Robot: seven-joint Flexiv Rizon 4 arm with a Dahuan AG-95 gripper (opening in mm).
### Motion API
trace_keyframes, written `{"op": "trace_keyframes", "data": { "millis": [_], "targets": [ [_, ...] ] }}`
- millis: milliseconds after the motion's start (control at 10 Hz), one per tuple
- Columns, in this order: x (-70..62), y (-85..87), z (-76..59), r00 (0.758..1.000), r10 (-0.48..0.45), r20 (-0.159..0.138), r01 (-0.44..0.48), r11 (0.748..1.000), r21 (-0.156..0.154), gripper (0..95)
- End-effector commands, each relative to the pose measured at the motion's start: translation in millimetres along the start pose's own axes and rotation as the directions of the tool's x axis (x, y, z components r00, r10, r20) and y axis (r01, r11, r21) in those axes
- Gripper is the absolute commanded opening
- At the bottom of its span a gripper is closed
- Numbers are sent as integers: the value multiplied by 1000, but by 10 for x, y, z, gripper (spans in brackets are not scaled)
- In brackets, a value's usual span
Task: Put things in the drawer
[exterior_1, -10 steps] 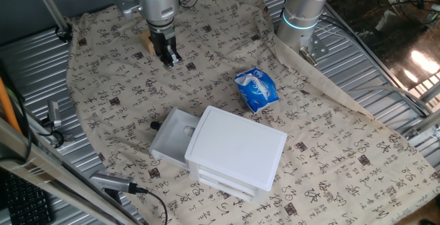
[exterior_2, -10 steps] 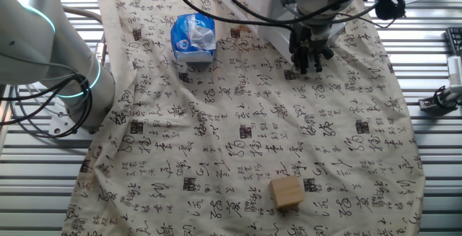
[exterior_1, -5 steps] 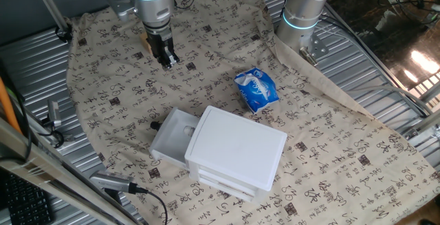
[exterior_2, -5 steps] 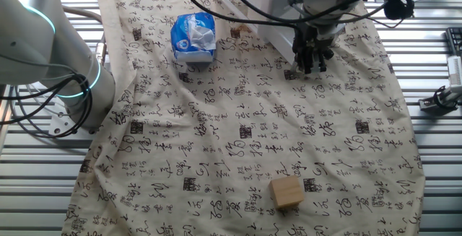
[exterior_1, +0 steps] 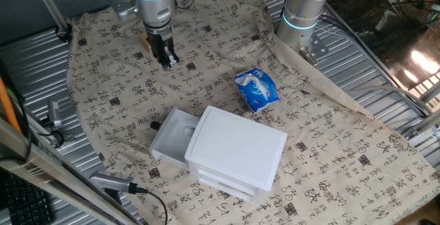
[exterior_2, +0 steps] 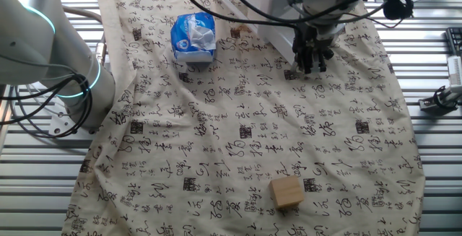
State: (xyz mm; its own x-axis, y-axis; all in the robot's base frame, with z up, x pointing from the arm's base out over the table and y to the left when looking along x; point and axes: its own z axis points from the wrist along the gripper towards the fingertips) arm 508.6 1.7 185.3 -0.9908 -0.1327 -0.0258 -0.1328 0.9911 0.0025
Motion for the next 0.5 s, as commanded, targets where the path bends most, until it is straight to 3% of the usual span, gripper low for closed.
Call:
{"op": "trace_keyframes", "data": {
  "millis": [100, 500],
  "targets": [
    [-18, 7, -11, 1000, 1, -2, -1, 1000, -1, 0],
    [-42, 16, -22, 1000, 0, -2, 0, 1000, -2, 0]
  ]
}}
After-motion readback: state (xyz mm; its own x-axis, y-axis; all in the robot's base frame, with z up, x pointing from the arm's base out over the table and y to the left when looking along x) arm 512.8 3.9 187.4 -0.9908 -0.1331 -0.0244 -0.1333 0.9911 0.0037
